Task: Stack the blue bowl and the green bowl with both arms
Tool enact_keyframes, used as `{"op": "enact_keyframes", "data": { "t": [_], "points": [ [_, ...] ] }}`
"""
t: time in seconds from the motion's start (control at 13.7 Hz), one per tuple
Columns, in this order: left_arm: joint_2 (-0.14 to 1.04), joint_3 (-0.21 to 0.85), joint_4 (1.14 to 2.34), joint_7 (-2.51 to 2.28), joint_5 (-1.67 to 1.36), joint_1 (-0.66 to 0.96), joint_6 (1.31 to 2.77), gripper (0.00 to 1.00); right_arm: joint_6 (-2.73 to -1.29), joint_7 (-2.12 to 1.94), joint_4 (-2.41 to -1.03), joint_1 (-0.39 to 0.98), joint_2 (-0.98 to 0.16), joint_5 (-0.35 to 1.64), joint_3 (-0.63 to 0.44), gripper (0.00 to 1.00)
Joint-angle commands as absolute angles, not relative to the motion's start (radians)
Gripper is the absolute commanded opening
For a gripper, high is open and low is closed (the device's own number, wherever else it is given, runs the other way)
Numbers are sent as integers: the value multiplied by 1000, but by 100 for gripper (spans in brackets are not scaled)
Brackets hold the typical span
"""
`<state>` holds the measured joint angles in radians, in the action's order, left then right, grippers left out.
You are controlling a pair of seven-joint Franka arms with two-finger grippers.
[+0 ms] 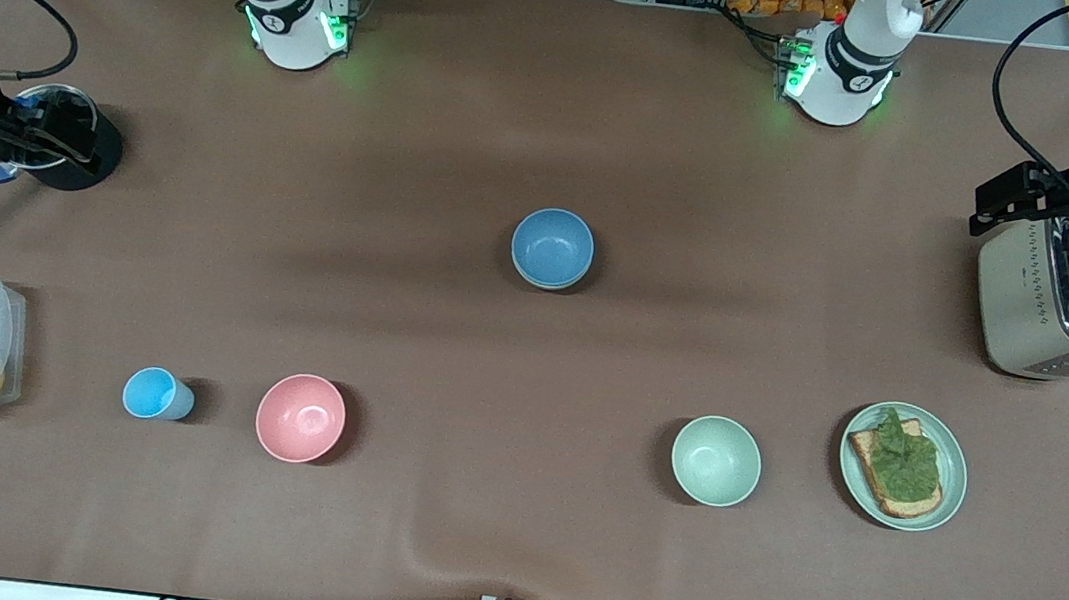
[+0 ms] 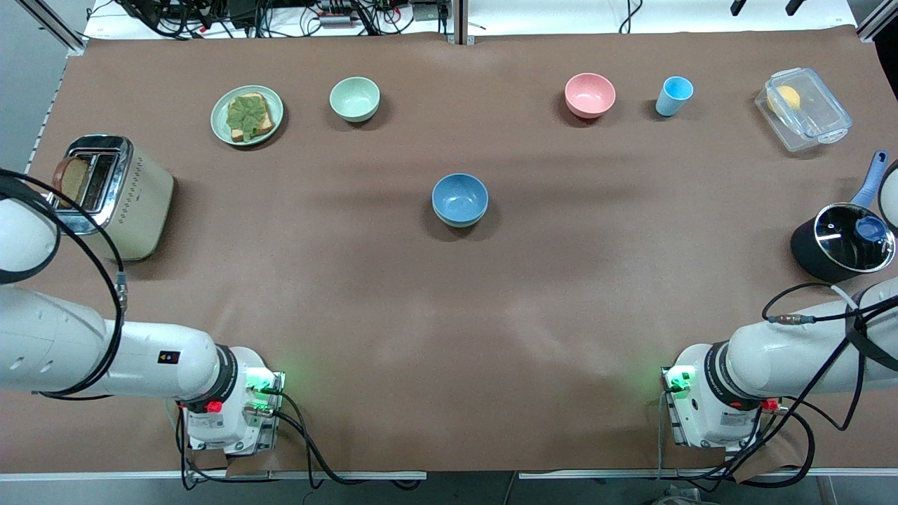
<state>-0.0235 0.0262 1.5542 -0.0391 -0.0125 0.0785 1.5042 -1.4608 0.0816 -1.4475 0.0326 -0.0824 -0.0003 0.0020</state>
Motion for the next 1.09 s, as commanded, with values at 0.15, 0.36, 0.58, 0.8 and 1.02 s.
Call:
{"op": "enact_keyframes", "data": {
  "t": [0.15,0.36,0.58,0.8,1.02],
  "points": [
    [-32,43,1546,-14,-35,81,1483,100,-1442,57,-1436,23,-75,-20,0,100],
    [-31,43,1548,-12,-29,80,1483,100,-1445,41,-1436,20,-77,-14,0,100],
    [-31,43,1549,-5,-28,78,1477,100,-1442,40,-1436,17,-77,-11,-2,100],
    [-31,43,1549,8,-25,78,1477,100,-1440,40,-1436,17,-77,-11,-2,100],
    [-31,43,1549,20,-25,78,1476,100,-1439,41,-1436,17,-77,-11,-2,100]
  ]
}}
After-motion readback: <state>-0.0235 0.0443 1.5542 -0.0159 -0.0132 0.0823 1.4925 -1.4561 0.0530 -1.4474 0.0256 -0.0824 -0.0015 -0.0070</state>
